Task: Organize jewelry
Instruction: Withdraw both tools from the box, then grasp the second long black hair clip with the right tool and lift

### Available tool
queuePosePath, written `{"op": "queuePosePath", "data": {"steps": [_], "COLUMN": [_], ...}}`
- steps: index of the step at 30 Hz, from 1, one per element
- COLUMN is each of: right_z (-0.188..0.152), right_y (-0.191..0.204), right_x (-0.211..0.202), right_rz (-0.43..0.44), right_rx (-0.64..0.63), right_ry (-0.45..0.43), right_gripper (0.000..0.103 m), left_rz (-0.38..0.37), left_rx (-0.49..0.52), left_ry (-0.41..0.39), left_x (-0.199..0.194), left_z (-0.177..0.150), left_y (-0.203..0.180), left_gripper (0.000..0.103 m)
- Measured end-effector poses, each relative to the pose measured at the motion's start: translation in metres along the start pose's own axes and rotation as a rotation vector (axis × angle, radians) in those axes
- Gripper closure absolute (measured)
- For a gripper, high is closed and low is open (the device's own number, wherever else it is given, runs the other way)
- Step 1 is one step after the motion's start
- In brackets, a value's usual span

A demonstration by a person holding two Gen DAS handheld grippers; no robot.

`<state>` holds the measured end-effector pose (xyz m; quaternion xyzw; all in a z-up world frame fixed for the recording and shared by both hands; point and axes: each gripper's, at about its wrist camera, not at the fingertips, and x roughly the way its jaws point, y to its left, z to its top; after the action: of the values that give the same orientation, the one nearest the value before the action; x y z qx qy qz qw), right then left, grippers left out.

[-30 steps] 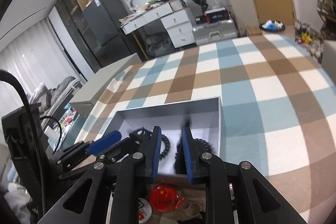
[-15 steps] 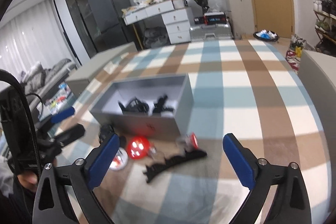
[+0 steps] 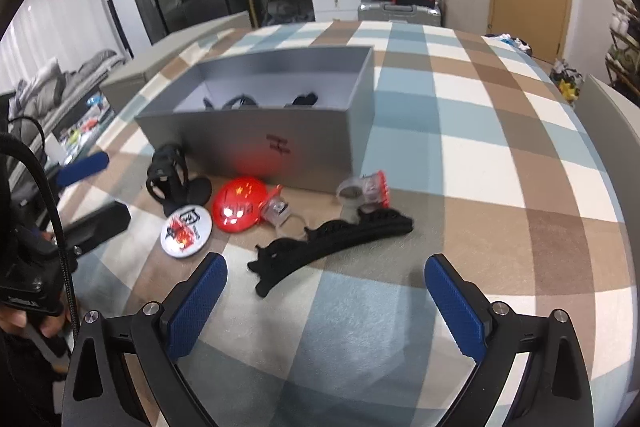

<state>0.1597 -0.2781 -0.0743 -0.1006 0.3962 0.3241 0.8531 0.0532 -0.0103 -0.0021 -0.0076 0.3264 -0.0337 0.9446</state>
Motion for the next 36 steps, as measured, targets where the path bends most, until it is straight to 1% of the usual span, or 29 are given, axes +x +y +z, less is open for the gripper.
{"op": "queuePosePath", "data": {"steps": [2,5,10,13,17,22,25,28,30,31,32,33,36], "right_z": [-0.001,0.001,0.004,0.000,-0.011,-0.028,-0.027,-0.020,-0.015,-0.012,-0.010,-0.009,-0.008], "right_y": [0.004,0.011,0.016,0.012,-0.004,-0.029,-0.033,-0.022,-0.014,-0.011,-0.010,-0.010,-0.014], "right_x": [0.002,0.006,0.014,0.010,-0.002,-0.019,-0.023,-0.021,-0.016,-0.012,-0.009,-0.006,-0.006], "right_rz": [-0.010,-0.044,-0.135,-0.179,-0.198,-0.203,-0.182,-0.155,-0.173,-0.183,-0.192,-0.197,-0.214], "right_rx": [-0.018,-0.035,-0.054,-0.064,-0.039,0.025,0.047,0.018,-0.007,-0.014,-0.017,-0.017,-0.006], "right_ry": [0.005,0.007,0.023,0.027,0.038,0.046,0.044,0.029,0.019,0.020,0.025,0.028,0.034], "right_gripper": [0.003,0.003,0.003,0.003,0.003,0.003,0.004,0.004,0.007,0.010,0.017,0.021,0.021], "left_rz": [0.004,-0.015,-0.035,-0.040,-0.039,-0.038,-0.037,-0.039,-0.040,-0.040,-0.041,-0.042,-0.043], "left_rx": [-0.013,-0.049,-0.087,-0.091,-0.080,-0.066,-0.061,-0.061,-0.062,-0.063,-0.064,-0.066,-0.069], "left_ry": [-0.002,0.001,0.013,0.021,0.018,0.019,0.020,0.020,0.021,0.021,0.021,0.022,0.022], "left_x": [-0.001,0.000,0.002,0.003,0.002,0.002,0.002,0.002,0.003,0.003,0.003,0.003,0.003], "left_z": [-0.001,0.000,0.000,0.000,-0.001,-0.001,0.000,-0.001,-0.001,-0.001,-0.001,-0.001,-0.001], "left_y": [0.004,0.012,0.018,0.018,0.017,0.014,0.014,0.014,0.014,0.014,0.015,0.015,0.016], "left_gripper": [0.001,0.001,0.001,0.001,0.001,0.001,0.001,0.001,0.001,0.001,0.001,0.001,0.001]}}
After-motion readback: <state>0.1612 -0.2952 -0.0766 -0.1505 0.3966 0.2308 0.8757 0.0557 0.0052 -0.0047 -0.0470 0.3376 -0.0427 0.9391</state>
